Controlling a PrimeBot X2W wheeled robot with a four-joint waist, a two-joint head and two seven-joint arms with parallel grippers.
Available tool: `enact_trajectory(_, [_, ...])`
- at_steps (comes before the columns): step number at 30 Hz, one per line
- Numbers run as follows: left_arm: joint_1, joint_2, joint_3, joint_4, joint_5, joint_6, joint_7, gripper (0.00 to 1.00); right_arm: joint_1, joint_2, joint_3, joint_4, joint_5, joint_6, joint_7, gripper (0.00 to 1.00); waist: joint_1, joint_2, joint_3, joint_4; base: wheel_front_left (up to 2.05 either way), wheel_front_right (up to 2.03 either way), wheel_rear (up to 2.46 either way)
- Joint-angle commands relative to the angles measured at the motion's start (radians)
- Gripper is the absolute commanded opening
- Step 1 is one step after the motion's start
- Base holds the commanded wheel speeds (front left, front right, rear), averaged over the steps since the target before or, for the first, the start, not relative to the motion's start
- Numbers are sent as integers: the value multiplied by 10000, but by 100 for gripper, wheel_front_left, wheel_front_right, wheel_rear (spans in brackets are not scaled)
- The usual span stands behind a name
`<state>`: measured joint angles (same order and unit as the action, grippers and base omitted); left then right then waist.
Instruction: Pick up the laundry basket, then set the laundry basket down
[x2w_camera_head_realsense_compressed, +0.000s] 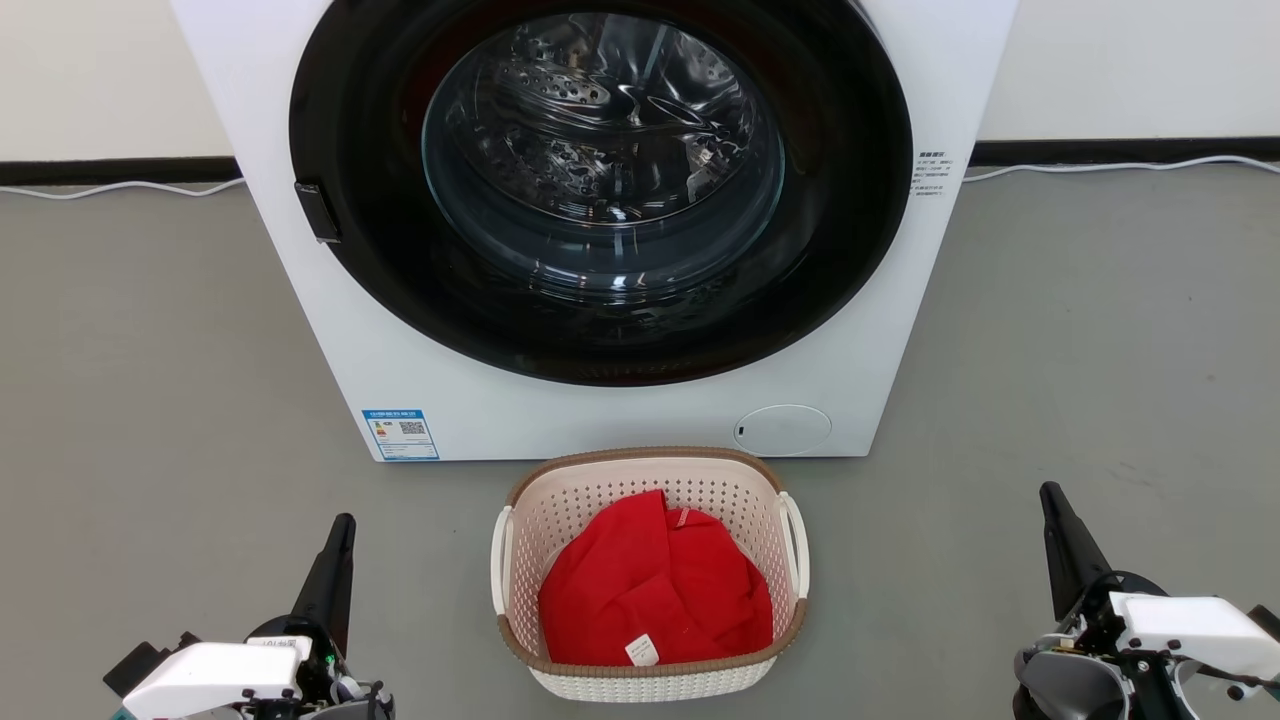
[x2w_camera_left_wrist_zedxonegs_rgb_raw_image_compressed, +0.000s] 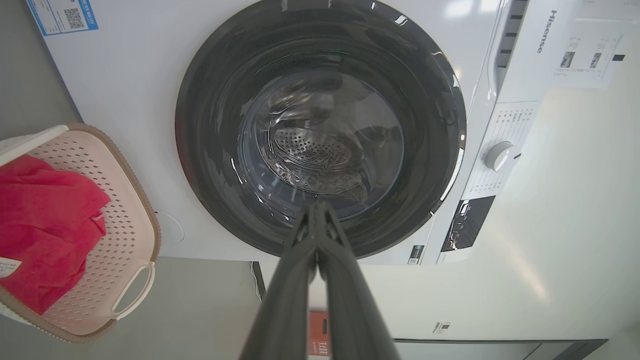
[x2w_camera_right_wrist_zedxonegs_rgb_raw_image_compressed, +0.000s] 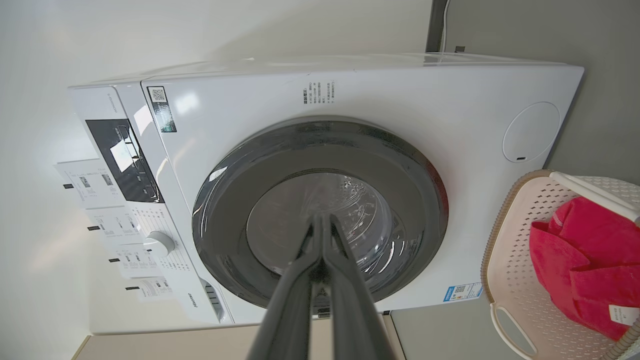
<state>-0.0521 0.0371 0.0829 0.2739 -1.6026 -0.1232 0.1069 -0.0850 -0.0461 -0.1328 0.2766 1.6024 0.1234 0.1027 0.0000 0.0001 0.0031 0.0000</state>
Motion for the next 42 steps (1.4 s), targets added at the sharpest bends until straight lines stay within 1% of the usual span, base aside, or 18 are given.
enact_trajectory(1, [-558,131,305,-291,-64,-75,60,0,-229,-41,194,-319,66,73,102,0,0,-1,0,0,0,0,0])
enact_trajectory(10, [-558,131,305,-291,-64,-75,60,0,-229,-41,194,-319,66,73,102,0,0,-1,0,0,0,0,0])
enact_trajectory(11, [-1,0,0,-1,0,0,-1,100,-1,0,1,-2,0,0,0,100,0,-1,0,0,0,0,0])
enact_trajectory(14, [206,-74,-18,321,2,11,-20,100,151,50,25,309,-5,-6,-4,100,0,-1,2,-1,0,0,0])
enact_trajectory(17, [202,-81,-65,323,-2,9,-92,100,167,57,64,273,-25,-4,-45,100,2,-1,12,-1,0,0,0])
enact_trajectory(20, [164,-76,-127,290,-5,7,-180,100,158,53,114,195,-48,-2,-103,100,20,-1,-7,1,0,0,0])
enact_trajectory(25, [96,-66,-251,215,20,3,-359,100,149,25,245,27,-104,2,-237,100,1,-1,11,1,0,0,0])
enact_trajectory(42, [-125,-38,-516,13,514,-8,-834,100,43,-230,827,-410,-384,12,-773,100,0,-1,31,4,0,0,0])
